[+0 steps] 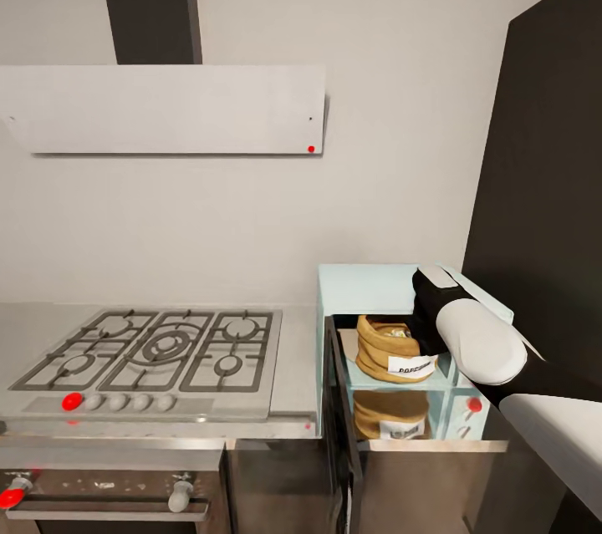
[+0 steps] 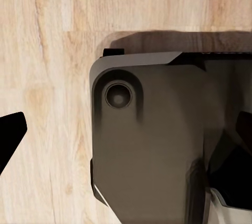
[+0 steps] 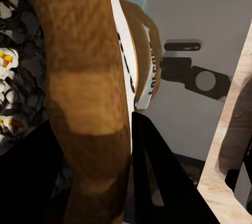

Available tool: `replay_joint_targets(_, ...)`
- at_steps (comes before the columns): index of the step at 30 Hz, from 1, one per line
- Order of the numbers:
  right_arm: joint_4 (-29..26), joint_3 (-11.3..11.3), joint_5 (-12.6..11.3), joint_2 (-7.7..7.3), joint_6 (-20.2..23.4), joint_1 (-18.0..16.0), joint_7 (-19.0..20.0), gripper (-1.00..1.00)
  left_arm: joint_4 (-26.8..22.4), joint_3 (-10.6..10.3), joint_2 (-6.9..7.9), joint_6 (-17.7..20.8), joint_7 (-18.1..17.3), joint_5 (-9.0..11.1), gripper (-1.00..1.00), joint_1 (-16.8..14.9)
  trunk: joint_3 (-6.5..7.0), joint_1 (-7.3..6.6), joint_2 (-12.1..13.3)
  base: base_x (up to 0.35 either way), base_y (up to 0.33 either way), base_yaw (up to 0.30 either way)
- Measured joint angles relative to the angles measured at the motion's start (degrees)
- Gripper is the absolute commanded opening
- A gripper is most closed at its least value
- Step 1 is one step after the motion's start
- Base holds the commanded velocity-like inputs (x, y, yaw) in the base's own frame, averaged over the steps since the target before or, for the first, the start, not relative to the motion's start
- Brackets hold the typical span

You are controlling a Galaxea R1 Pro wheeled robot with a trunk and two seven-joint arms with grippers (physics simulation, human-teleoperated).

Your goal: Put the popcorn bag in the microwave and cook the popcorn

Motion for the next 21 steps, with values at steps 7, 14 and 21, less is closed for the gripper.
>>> replay_joint_targets(7, -0.02, 0.03, -0.03, 0.0, 0.01, 0.0, -0.01, -1.0, 0.0, -0.05, 0.0, 0.0, 0.0, 0.0, 1.0, -0.01, 0.0, 0.0, 0.0, 0.0, 0.0, 0.0)
replay_joint_targets(14, -0.02, 0.17, 0.12, -0.01, 0.0, -0.01, 0.01, -1.0, -0.01, 0.01, 0.11, -0.07, 0.0, 0.0, 1.0, -0.01, 0.0, -0.01, 0.0, 0.016, 0.011, 0.0)
replay_joint_targets(21, -0.03, 0.25, 0.12, -0.01, -0.03, -0.01, 0.03, -1.0, 0.0, 0.01, 0.09, -0.08, 0.0, 0.0, 1.0, 0.0, 0.0, 0.0, 0.0, 0.005, 0.003, 0.0)
